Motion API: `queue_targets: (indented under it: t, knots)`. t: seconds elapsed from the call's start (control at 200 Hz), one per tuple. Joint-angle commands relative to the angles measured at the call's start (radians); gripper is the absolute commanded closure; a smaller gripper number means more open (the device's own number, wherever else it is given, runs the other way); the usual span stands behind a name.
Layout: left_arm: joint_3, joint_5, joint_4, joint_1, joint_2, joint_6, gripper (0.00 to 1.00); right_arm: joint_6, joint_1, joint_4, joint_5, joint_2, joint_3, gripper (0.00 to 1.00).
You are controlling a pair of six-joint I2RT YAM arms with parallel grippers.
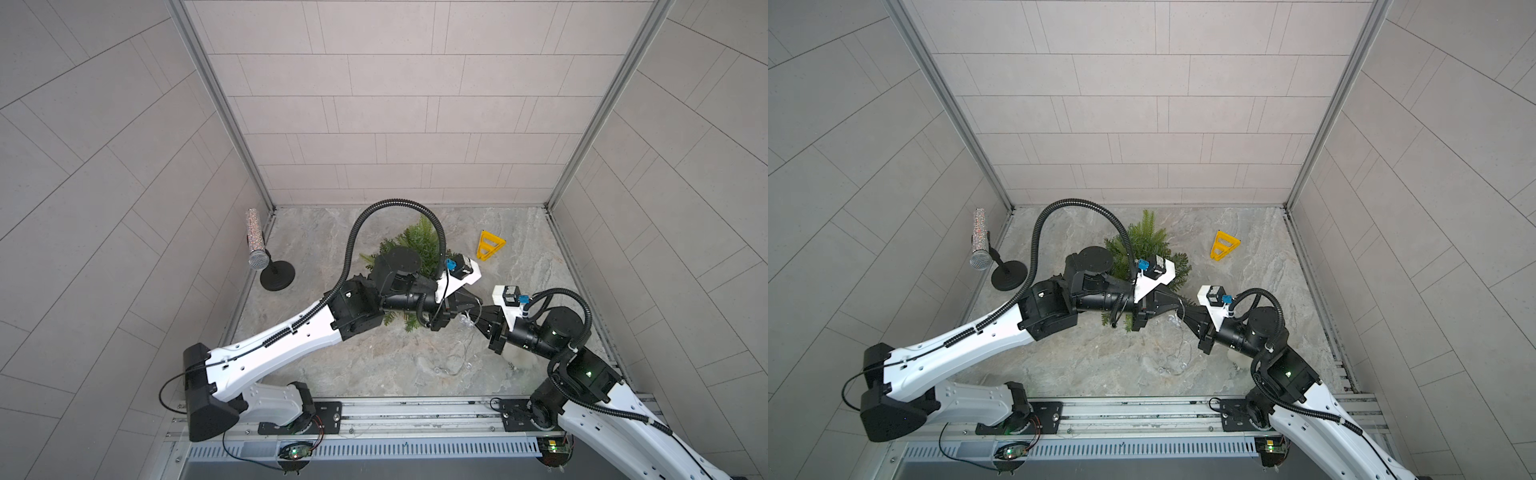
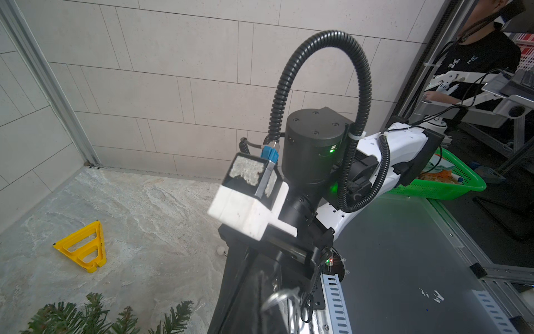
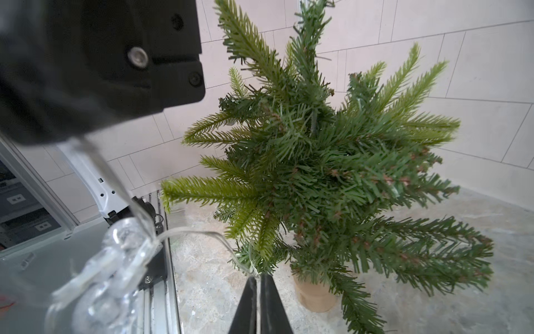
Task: Remove string lights from the small christmas tree
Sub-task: Remove the light string from the Christmas tree.
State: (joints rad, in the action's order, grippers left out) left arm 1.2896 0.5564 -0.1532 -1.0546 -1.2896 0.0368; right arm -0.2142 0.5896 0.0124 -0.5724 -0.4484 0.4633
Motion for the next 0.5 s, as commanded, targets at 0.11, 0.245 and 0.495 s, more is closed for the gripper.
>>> queue_targets:
  t: [0.11, 0.245, 0.495]
  knots:
    - [-0.025, 0.003, 0.02, -0.005, 0.025, -0.013, 1.0, -0.013, 0.022, -0.024, 0.0, -0.021, 0.005, 0.93]
    - [-0.041, -0.003, 0.002, -0.007, 0.056, -0.022, 1.0, 0.003, 0.026, -0.012, 0.016, -0.033, 0.025, 0.89]
    - [-0.081, -0.053, -0.081, -0.016, 0.185, -0.021, 1.0, 0.039, 0.026, 0.014, 0.063, -0.044, 0.035, 0.84]
